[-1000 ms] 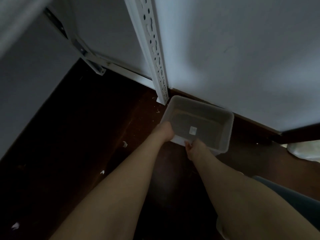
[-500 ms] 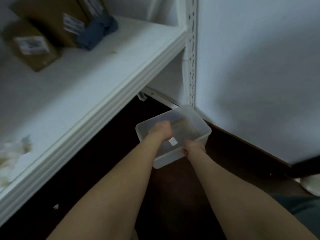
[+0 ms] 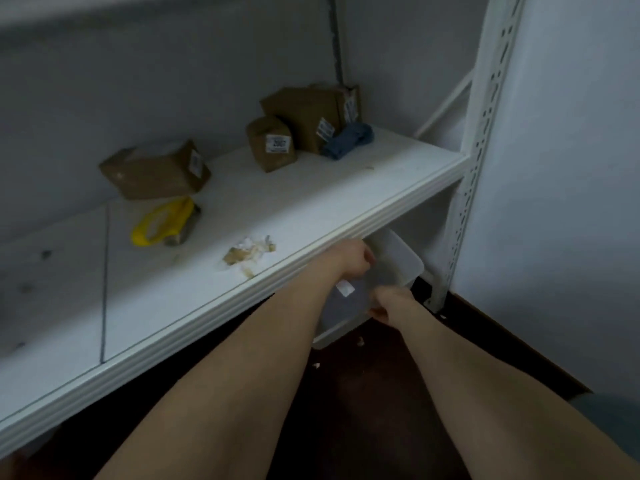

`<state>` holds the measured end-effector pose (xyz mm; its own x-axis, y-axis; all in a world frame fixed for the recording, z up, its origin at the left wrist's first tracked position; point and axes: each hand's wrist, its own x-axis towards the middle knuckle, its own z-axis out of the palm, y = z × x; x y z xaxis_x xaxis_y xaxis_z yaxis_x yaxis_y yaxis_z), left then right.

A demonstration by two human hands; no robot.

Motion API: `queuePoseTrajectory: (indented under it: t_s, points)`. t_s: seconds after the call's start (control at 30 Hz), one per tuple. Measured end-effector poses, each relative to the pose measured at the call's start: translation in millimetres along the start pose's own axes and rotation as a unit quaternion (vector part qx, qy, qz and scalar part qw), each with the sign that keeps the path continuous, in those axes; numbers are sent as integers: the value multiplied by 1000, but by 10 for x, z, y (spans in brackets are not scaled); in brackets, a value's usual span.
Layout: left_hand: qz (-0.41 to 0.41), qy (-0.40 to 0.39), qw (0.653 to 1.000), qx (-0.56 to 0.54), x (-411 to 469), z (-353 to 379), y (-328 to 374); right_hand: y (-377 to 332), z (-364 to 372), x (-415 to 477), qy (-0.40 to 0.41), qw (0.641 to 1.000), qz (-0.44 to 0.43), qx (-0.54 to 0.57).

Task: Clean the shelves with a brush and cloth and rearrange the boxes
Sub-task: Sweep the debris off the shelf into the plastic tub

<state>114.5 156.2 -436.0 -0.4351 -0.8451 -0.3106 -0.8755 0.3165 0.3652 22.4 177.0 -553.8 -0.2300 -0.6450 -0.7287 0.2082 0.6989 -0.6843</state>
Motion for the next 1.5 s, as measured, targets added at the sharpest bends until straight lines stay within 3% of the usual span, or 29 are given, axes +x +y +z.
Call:
queuePoseTrajectory:
  t_s: [0.23, 0.5, 0.6, 0.77, 0.93, 1.17, 1.4, 1.5]
  points:
    - [-7, 113, 986, -119, -621, -543, -231, -64, 406, -622, -25, 999, -47, -5]
    - [-125, 302, 945, -22, -1290, -995, -881, 25, 904, -1002, -71, 994, -60, 55]
    - [-187, 338, 922, 21, -1427, -1154, -1164, 40, 1051, -1023, -80, 995, -52, 40]
    - [-294, 337, 892, 68, -1429, -1410, -1576, -60, 1204, -1003, -81, 996, -26, 7]
    - [-351, 267, 897, 18, -1285, -1555, -1902, -144, 1239, -890, -70, 997, -21, -37]
    - [-296, 255, 920, -5, -1035, -1544, -2161, -167, 1228, -709, -42, 997, -38, -59]
    - [-323, 319, 891, -6, -1329, -1586, -2213, -132, 1220, -665, -55, 997, -46, -30]
    - [-324, 295, 899, -8, -1523, -1585, -2237, -91, 1212, -701, -56, 997, -46, -24]
